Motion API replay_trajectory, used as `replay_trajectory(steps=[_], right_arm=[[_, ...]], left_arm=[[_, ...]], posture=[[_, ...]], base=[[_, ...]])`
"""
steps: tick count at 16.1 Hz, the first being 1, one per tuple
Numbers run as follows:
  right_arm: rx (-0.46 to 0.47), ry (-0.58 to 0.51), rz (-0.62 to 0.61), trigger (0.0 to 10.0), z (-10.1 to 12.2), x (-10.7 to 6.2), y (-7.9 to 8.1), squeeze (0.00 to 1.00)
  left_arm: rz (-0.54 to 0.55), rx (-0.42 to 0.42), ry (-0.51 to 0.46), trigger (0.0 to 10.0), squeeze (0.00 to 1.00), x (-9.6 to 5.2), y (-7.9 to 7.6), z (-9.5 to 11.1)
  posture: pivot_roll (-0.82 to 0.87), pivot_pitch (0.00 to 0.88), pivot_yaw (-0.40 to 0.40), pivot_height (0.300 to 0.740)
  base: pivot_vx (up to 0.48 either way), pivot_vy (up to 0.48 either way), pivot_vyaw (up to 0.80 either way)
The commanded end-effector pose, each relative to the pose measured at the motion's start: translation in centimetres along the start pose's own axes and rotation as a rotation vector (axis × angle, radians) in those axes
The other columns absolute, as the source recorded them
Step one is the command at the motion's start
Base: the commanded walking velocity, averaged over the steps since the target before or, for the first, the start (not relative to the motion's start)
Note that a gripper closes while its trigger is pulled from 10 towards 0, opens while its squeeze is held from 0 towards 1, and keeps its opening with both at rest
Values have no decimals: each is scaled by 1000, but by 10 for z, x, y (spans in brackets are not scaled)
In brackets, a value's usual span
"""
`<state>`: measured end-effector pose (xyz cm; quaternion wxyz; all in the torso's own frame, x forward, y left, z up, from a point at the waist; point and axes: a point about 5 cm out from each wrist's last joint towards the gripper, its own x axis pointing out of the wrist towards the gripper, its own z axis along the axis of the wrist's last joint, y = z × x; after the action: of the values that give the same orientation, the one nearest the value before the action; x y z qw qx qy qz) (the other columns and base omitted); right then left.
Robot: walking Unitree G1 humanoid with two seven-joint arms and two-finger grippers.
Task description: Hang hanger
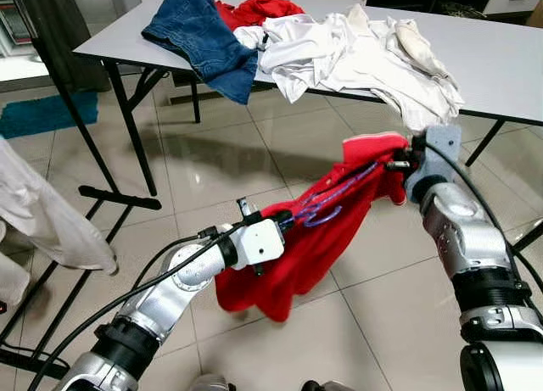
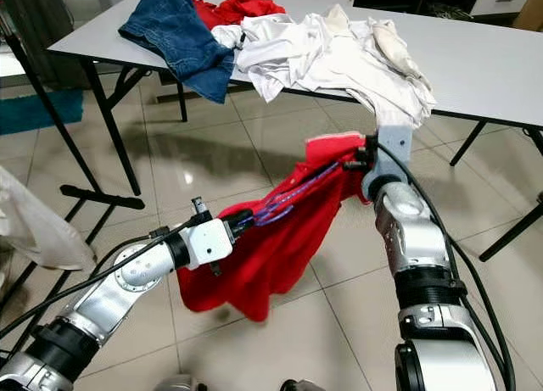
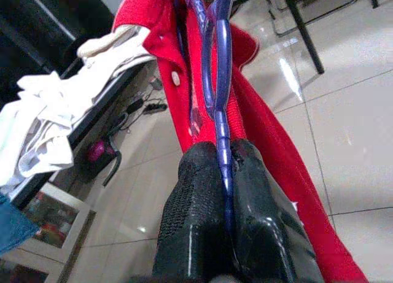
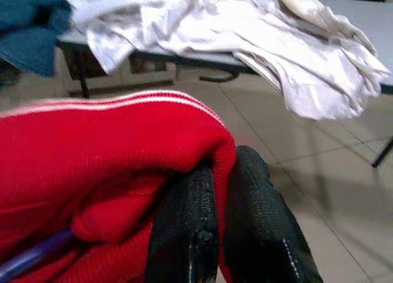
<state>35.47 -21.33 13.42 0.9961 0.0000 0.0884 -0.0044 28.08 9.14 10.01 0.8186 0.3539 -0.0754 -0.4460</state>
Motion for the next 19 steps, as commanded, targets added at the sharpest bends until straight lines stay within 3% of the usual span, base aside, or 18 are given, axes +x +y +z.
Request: replay_trajectory(steps=[1,4,7,9,12,14,17,19], right_arm=[[-48,-90,-211,0,22,-5,-44,0],[-47,-110,-278,0,20,-5,-48,0],[-72,-109,-264,0,20,-1,-41,0],[-122,11,-232,0,-9,1,-36,0],[-118,141,-228,0,-50,-6,-35,0],[-84,161,-238,0,-58,-8,-36,0],[-61,140,-246,0,-57,-8,-40,0],[17,25,-209,0,-44,-7,-32,0]], left_arm=[[-61,-11,63,0,0,-12,-10,-15],[-85,-5,67,0,0,-14,-14,-16],[-75,-15,56,0,0,-13,-13,-14],[-37,-34,29,0,0,-11,-9,-11],[-26,-51,10,0,0,-8,-12,-10],[-18,-61,5,0,0,-8,-12,-8],[15,-57,18,0,0,-8,-6,-10],[79,-64,12,0,0,-7,3,-8]], posture=[[244,13,-41,740],[256,4,-48,740],[259,0,-59,740],[258,0,-66,740],[259,0,-79,740],[256,1,-74,740],[251,11,-64,740],[241,24,-60,740]], base=[[0,0,0],[0,0,0],[0,0,0],[0,0,0],[0,0,0],[0,0,0],[0,0,0],[0,0,0]])
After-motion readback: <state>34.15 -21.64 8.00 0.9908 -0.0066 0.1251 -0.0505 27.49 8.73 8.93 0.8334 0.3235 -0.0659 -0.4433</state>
